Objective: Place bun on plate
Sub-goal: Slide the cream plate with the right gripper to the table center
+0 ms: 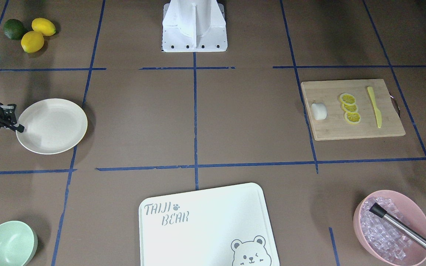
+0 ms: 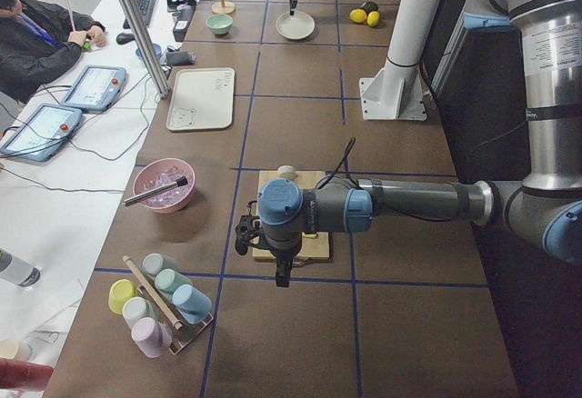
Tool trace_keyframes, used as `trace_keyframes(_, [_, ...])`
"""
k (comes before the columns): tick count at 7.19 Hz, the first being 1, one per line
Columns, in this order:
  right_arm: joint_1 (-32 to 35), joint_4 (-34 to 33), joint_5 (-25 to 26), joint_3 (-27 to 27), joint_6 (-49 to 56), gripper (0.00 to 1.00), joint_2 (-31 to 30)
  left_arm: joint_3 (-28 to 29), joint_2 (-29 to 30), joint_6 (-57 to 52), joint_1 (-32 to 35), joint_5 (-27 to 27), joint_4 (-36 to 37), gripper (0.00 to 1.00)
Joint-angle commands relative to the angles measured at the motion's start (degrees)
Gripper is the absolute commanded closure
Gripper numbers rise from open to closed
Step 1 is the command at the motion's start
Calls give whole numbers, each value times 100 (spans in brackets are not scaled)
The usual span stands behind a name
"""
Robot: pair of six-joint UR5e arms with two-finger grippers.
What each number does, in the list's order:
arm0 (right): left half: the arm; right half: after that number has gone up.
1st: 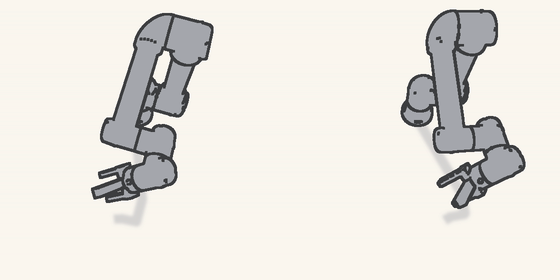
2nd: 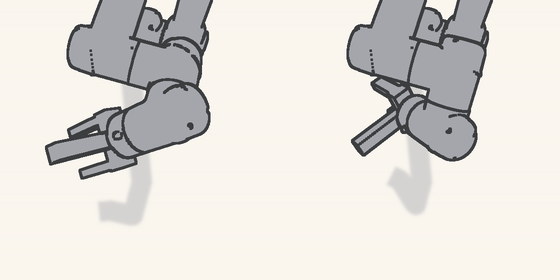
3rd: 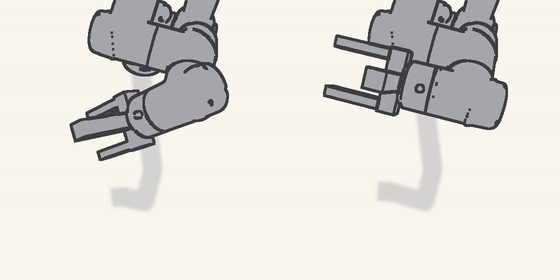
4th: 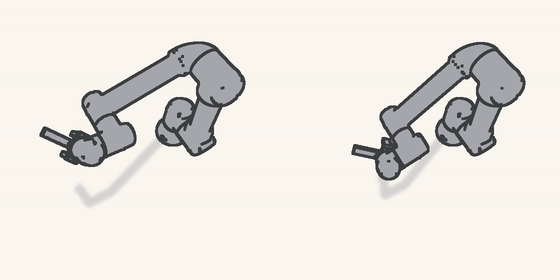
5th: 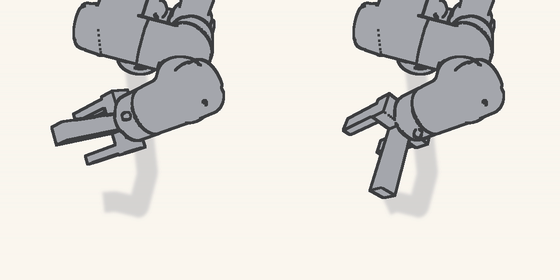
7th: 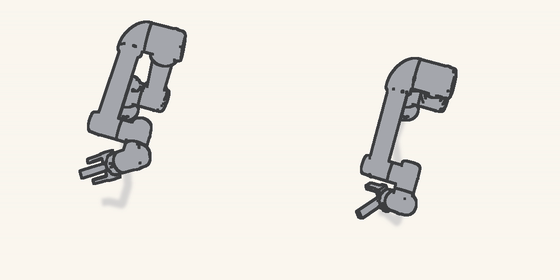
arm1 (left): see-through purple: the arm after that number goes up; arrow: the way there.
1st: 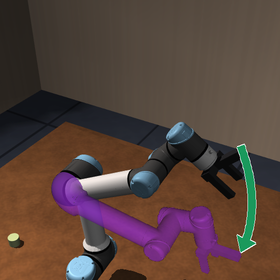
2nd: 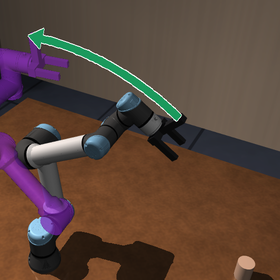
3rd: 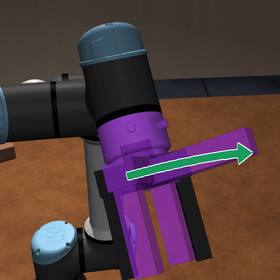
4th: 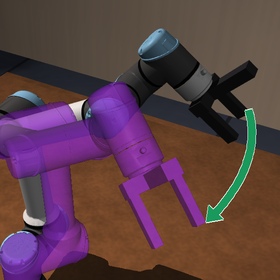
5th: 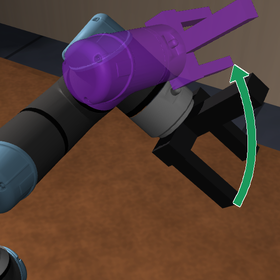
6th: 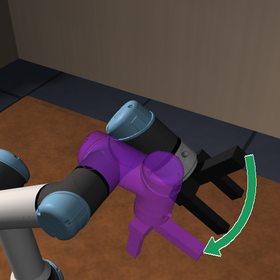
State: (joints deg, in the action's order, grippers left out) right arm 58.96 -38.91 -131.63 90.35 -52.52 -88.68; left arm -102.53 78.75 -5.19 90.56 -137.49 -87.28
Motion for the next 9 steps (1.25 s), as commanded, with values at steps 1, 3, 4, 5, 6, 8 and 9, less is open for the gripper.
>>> trace_keyframes(1, [-375,-20,41,-35,-1265,100,971,-13,0,0,6,-6,0,0])
trace_keyframes(3, [-927,-902,303,-53,-1610,100,2059,-13,0,0,-3,-6,0,0])
trace_keyframes(4, [-1191,-1290,635,-35,-1942,100,2465,-13,0,0,-3,-6,0,0])
trace_keyframes(5, [-1429,-1364,961,-18,-2146,100,2582,-39,9,0,6,-6,-9,0])
trace_keyframes(6, [-1779,-1365,1434,-35,-2365,100,2714,-39,9,0,-3,-15,-9,0])
trace_keyframes(8, [-2762,-1365,2567,-70,-2649,100,2786,-31,9,0,-3,-6,-9,0])
trace_keyframes(9, [-2976,-1365,2755,-62,-2797,99,2786,-31,9,0,-3,-6,-9,0])
